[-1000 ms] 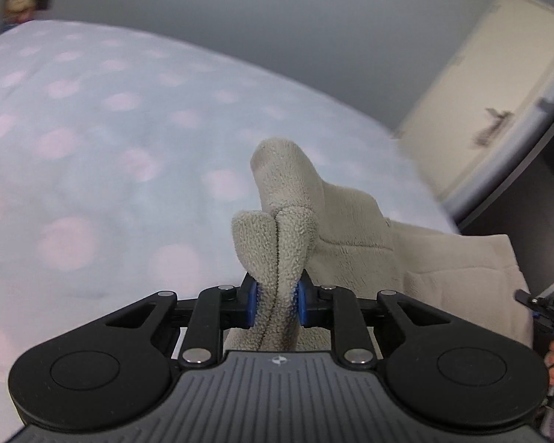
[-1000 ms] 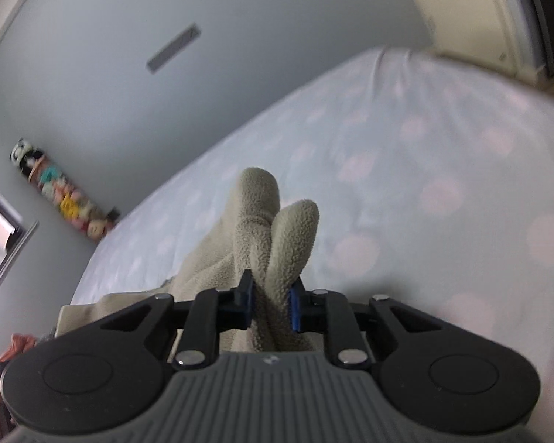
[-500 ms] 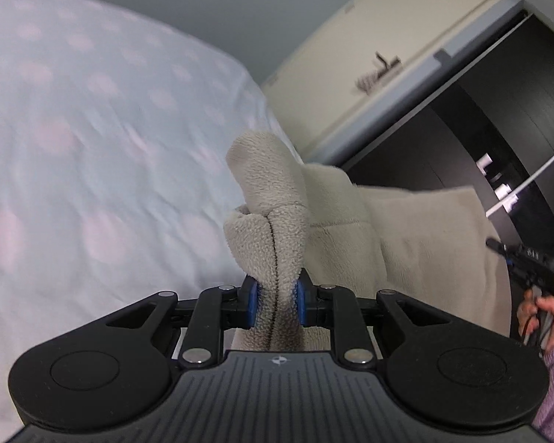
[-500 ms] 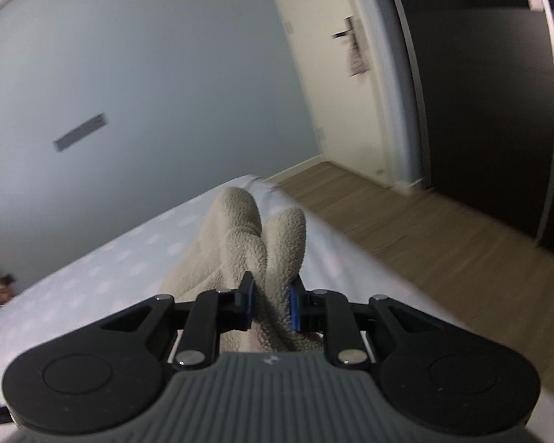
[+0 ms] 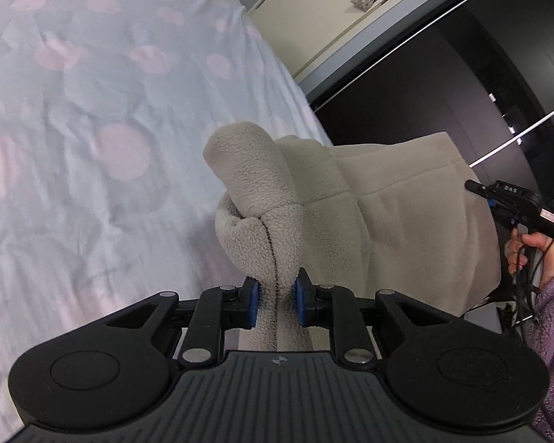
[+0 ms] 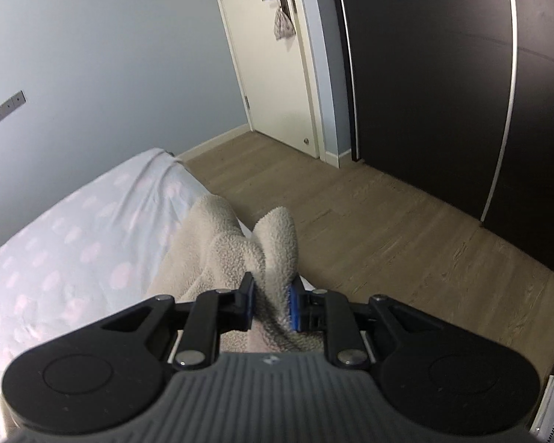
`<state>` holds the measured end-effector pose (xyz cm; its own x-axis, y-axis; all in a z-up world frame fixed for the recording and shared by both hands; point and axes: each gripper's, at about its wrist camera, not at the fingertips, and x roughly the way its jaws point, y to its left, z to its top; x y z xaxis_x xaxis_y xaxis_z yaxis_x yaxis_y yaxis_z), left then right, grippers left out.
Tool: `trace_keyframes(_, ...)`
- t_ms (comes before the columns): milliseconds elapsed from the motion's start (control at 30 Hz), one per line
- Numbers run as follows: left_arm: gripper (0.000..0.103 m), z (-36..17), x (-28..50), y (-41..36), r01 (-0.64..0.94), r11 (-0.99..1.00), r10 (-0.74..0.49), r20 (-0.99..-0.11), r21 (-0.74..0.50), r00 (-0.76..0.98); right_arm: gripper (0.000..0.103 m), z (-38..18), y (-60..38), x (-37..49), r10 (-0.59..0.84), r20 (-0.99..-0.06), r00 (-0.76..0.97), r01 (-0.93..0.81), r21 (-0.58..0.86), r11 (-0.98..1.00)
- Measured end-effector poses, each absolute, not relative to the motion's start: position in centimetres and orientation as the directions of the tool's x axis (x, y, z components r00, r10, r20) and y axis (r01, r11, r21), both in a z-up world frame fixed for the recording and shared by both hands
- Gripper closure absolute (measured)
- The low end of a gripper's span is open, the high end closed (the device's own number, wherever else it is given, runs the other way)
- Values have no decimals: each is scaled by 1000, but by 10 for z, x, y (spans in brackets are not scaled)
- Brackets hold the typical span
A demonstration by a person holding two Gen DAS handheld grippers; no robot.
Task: Fold clothes
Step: 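Lift the hoodie with both grippers and fold it over onto itself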
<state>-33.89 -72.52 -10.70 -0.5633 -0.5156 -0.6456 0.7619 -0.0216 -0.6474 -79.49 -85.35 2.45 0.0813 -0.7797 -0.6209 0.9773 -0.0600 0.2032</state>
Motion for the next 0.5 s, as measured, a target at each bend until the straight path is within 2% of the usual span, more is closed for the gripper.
trace_keyframes(167, 87, -116, -361, -742, 789, -44, -480, -679, -613, -555, 83, -9, -894, -796, -756, -651, 63, 969, 223, -111)
trace_keyframes(333, 86, -123, -372, -751, 820, -76, -466, -707, -567, -532, 83, -31, -922, -801, -732, -680, 30, 976, 177, -124)
trace_keyframes(500, 87, -138, -356, -749, 797, -24, -462, -701, -603, -544, 83, -57, -933, -800, -724, -690, -11, 972, 162, -170)
